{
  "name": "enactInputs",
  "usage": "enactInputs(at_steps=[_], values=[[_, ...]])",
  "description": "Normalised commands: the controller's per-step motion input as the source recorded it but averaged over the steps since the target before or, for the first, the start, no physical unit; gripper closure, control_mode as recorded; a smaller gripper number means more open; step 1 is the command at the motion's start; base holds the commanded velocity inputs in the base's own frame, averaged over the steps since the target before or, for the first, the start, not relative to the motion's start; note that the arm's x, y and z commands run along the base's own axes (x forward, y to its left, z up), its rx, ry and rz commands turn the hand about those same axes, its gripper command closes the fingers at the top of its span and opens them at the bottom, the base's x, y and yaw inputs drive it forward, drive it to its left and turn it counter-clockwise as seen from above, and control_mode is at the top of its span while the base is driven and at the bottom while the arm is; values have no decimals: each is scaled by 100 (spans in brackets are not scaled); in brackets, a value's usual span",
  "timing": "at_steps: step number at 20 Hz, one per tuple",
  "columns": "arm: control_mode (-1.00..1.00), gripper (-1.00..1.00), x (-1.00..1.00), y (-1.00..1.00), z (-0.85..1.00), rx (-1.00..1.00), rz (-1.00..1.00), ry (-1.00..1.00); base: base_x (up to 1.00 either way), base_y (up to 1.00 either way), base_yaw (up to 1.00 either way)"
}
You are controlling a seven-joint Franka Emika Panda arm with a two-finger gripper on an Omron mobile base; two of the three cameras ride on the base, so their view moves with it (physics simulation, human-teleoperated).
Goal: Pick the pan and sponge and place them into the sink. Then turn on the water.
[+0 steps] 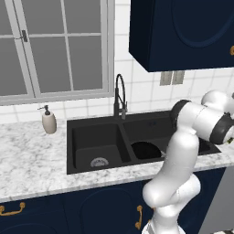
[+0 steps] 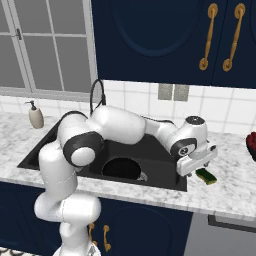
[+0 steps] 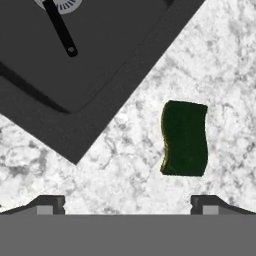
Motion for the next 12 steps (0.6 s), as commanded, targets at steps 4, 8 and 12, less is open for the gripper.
enactInputs(at_steps=[4, 8, 12], values=[[-100, -100, 26, -17, -22, 1, 1, 2, 0, 0, 0], [-100, -100, 21, -21, -22, 1, 1, 2, 0, 0, 0], [-100, -100, 21, -16, -16, 2, 1, 0, 0, 0, 0]])
